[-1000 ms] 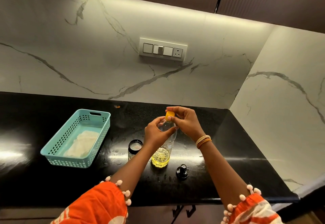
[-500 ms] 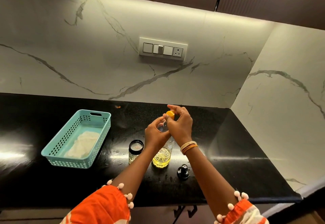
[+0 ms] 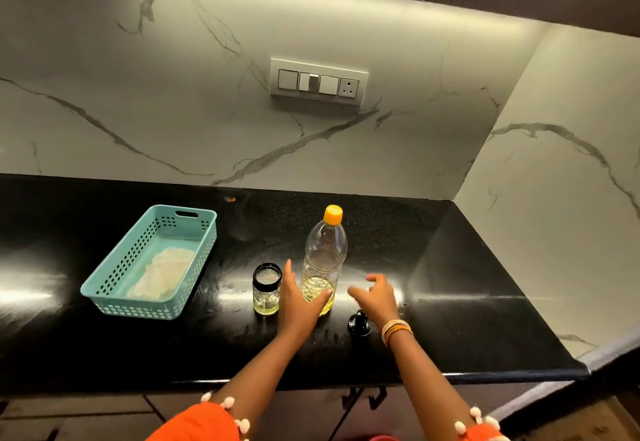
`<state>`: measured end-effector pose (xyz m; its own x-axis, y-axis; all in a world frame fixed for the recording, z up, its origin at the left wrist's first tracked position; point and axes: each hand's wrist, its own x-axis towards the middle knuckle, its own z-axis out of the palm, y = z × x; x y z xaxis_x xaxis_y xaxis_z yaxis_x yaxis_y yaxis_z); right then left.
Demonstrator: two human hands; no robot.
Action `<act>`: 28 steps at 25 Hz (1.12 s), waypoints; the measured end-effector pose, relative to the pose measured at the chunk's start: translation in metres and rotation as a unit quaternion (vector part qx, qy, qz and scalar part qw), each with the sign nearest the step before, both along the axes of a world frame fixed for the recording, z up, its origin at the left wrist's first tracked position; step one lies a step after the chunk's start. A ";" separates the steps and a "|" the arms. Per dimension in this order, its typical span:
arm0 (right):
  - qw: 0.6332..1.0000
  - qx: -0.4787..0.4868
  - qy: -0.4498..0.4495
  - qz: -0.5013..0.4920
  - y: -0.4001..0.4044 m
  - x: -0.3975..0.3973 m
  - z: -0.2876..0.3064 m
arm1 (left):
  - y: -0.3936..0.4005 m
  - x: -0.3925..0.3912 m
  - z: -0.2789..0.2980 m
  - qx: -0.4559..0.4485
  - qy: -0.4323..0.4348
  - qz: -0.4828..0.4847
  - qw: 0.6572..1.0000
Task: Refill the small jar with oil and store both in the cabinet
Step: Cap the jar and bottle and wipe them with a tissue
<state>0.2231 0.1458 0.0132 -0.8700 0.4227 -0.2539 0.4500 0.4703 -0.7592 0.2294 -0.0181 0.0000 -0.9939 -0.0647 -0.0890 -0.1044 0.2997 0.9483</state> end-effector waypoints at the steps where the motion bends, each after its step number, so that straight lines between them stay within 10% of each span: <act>1: 0.996 0.065 -0.051 0.030 0.003 0.006 -0.014 | 0.000 0.009 -0.009 -0.001 -0.004 0.018 1.000; 10: 0.970 0.197 -0.090 0.114 -0.003 0.026 -0.050 | -0.021 0.035 -0.039 -0.049 -0.049 -0.022 0.997; 21: 0.966 -0.201 0.107 0.120 -0.080 0.037 -0.006 | -0.067 0.031 -0.040 -0.076 -0.046 0.064 0.994; 28: 0.935 -0.273 0.173 0.143 -0.118 0.018 0.015 | -0.095 0.015 -0.028 -0.068 -0.038 0.152 0.985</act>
